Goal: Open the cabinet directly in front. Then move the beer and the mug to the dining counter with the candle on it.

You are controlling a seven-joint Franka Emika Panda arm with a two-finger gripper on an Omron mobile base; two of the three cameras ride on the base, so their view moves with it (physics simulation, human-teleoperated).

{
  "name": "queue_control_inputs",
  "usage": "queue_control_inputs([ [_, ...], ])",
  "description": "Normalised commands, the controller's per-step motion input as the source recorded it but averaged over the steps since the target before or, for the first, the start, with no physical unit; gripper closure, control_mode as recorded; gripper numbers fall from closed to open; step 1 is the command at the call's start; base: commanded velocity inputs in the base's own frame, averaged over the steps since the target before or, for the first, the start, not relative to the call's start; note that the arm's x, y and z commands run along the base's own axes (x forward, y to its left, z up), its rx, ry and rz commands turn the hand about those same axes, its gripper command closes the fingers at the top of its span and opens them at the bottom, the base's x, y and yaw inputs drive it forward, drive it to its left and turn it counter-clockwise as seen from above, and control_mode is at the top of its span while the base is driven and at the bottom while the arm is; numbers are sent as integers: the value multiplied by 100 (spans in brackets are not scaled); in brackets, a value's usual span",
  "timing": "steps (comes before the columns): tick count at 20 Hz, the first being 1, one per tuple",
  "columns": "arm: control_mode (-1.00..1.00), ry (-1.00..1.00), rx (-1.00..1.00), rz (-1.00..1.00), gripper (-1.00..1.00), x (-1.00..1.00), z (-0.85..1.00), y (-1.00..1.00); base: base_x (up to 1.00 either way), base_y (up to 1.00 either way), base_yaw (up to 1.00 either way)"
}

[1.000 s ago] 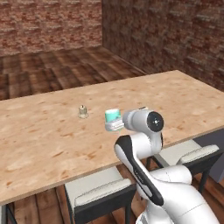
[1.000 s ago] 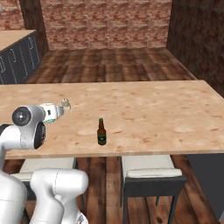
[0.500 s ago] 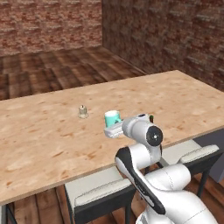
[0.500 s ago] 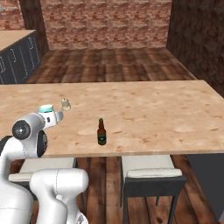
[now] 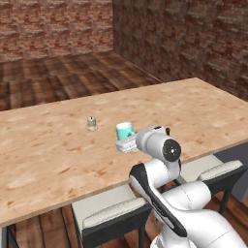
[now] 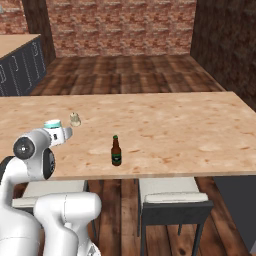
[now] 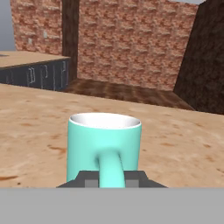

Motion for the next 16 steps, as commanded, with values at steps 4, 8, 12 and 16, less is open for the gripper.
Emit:
queue_control_inputs([
  [4, -100, 7, 9, 0, 100, 32, 0, -45, 0, 0, 0],
  [8, -100, 4, 10, 0, 100, 39, 0, -44, 0, 0, 0],
  [12, -100, 0, 1, 0, 100, 2, 0, -7, 0, 0, 0],
  [16, -100, 0, 0, 0, 100, 0, -11, 0, 0, 0, 0],
])
